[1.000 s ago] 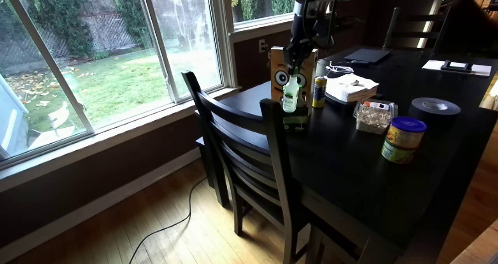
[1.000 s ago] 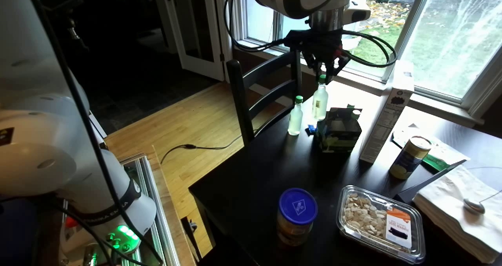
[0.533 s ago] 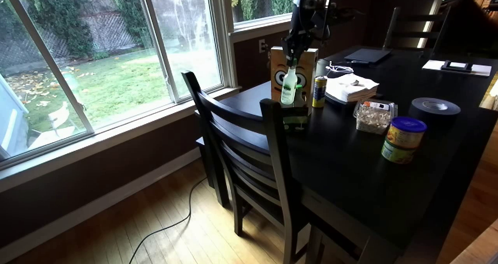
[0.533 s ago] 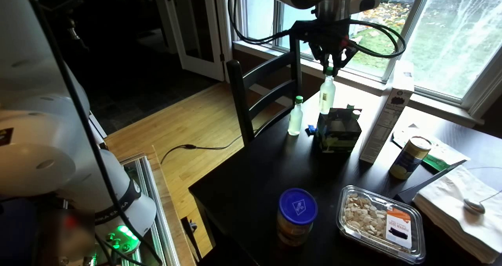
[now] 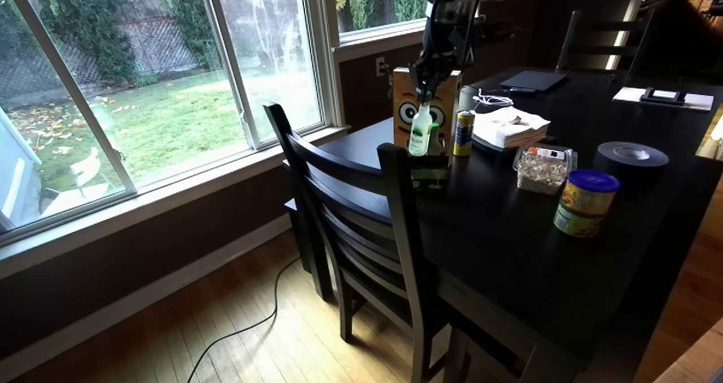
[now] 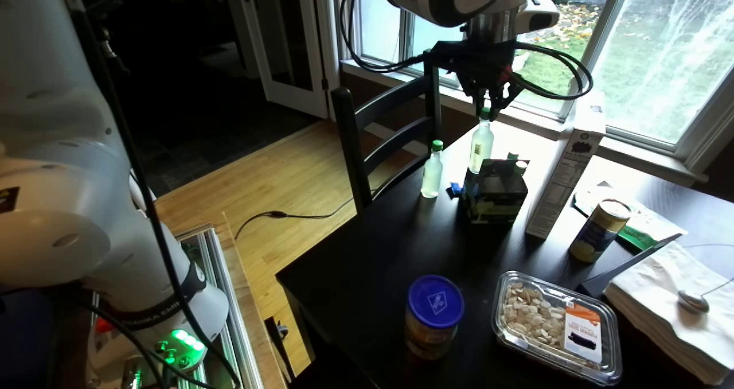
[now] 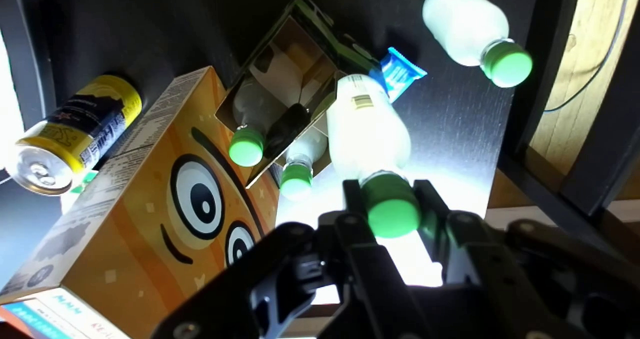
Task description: Put the clear bottle in the bottle packaging
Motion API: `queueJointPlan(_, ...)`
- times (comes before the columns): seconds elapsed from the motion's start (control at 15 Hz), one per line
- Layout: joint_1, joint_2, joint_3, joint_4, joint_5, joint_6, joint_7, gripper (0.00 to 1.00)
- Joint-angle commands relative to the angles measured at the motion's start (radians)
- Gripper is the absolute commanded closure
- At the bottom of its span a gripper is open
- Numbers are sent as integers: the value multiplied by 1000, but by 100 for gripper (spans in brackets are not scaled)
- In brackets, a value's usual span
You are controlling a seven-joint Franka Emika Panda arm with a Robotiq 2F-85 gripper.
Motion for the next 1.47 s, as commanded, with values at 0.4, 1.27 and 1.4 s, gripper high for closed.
queueJointPlan(0.4, -7, 49, 6, 40, 11, 47, 18, 92)
queueJointPlan(1.27, -31, 174, 15, 114, 26, 4, -10, 92)
queueJointPlan(1.4, -38, 209, 17, 143, 26, -9, -10, 92)
